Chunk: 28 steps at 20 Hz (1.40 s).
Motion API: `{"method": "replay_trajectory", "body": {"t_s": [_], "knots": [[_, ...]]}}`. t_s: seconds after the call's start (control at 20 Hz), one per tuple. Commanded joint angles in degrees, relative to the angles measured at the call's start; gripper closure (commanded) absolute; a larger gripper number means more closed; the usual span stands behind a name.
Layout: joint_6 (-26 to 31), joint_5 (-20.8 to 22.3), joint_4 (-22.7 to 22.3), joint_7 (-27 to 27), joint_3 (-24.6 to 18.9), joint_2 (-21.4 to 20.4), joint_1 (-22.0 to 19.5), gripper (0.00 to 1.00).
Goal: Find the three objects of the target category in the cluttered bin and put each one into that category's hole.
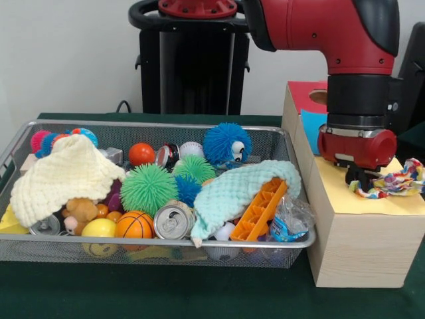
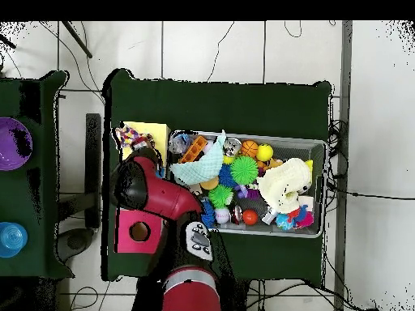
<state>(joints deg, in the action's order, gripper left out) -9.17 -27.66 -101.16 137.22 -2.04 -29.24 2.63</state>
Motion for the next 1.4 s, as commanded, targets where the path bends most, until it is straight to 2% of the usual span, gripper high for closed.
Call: {"method": "replay_trajectory", "body": {"t_s": [0.05,0.35,0.5,0.9,1.2,1.4], "knots": [[-7.3,5.2,-6.9,15.3,-6.9,4.9,-7.3,1.0],[-13.3,9.9,-6.0,18.6,-12.3,7.4,-11.0,1.0],[-16.2,10.7,-5.3,20.2,-13.4,8.3,-11.1,1.0],[-21.4,8.1,-3.1,21.6,-12.1,9.3,-8.5,1.0],[-21.2,4.7,-4.1,20.3,-9.2,7.2,-6.5,1.0],[-20.0,4.9,-4.7,20.1,-9.3,6.2,-6.8,1.0]]}}
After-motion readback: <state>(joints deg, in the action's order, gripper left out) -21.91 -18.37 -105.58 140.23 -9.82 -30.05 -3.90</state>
